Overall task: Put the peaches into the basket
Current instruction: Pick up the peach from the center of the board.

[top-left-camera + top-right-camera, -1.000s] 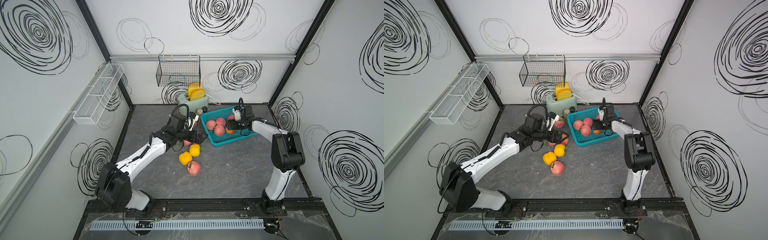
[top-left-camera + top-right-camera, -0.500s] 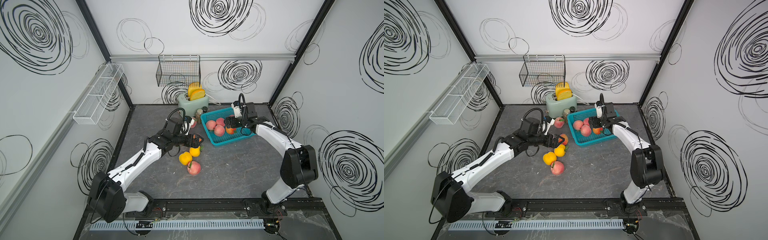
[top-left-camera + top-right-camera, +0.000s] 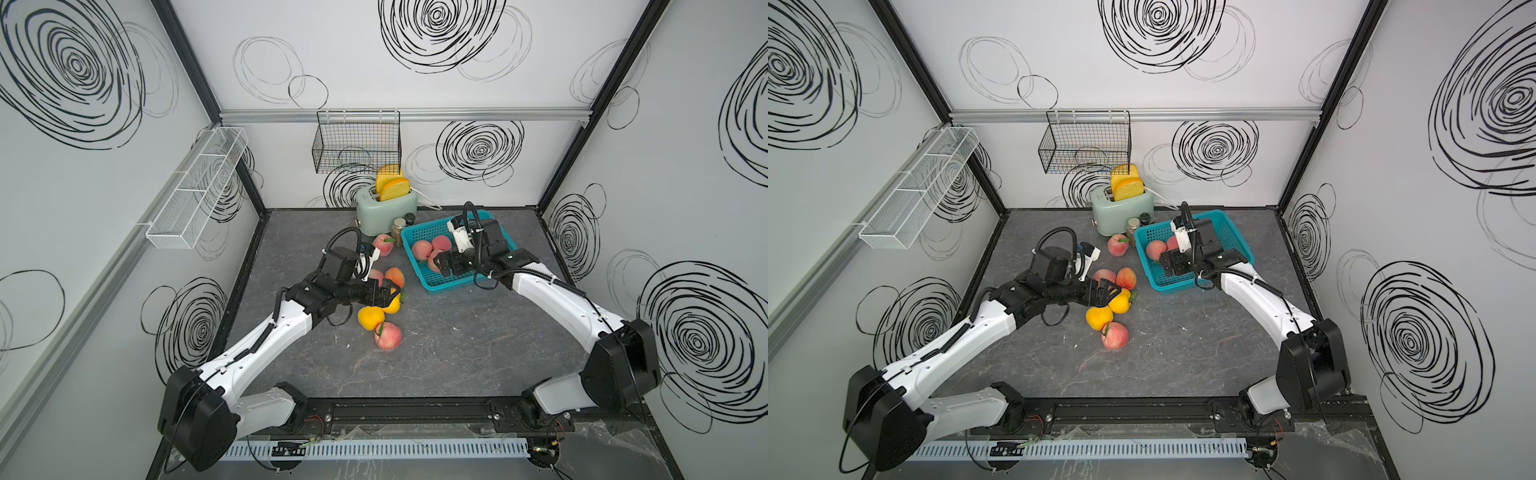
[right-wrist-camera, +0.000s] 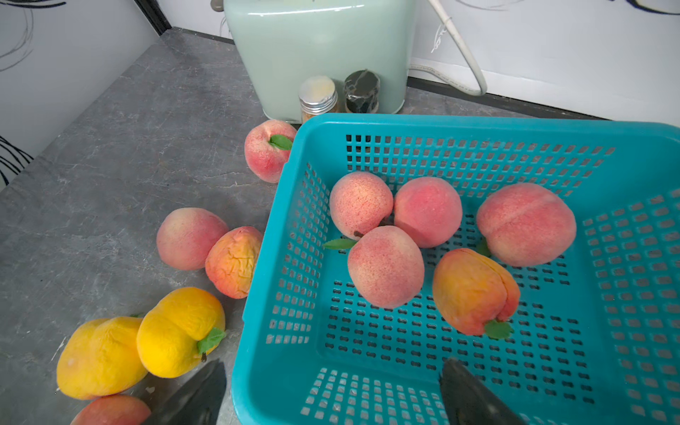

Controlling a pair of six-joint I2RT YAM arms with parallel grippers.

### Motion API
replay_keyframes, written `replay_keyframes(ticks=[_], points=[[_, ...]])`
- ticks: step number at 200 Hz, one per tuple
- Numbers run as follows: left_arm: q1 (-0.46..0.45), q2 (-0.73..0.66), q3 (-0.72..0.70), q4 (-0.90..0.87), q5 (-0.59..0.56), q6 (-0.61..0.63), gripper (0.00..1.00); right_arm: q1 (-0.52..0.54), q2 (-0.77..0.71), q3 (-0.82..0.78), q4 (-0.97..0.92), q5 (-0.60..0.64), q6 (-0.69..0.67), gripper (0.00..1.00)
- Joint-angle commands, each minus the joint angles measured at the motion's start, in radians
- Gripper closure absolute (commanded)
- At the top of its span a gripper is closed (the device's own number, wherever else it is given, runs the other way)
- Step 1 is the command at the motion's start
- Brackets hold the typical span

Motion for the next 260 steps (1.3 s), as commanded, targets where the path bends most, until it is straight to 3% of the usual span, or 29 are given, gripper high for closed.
replay_keyframes(ticks=[1, 84, 174, 260], points=[[-0.001, -0.03, -0.016, 0.002, -0.014, -0.019, 0.02, 0.045, -0.039, -0.027, -0.027, 0.039, 0.018, 0.04], [0.015, -0.091, -0.109, 0.01, -0.027, -0.064, 0.02, 0.19, -0.112, -0.139, 0.038, 0.068, 0.089, 0.03], [0.039, -0.152, -0.198, 0.016, -0.023, -0.119, 0.02, 0.354, -0.128, -0.219, 0.099, 0.029, 0.16, 0.03], [0.082, -0.154, -0.222, -0.003, 0.021, -0.111, 0.02, 0.458, -0.213, -0.412, 0.222, -0.03, 0.192, 0.03]])
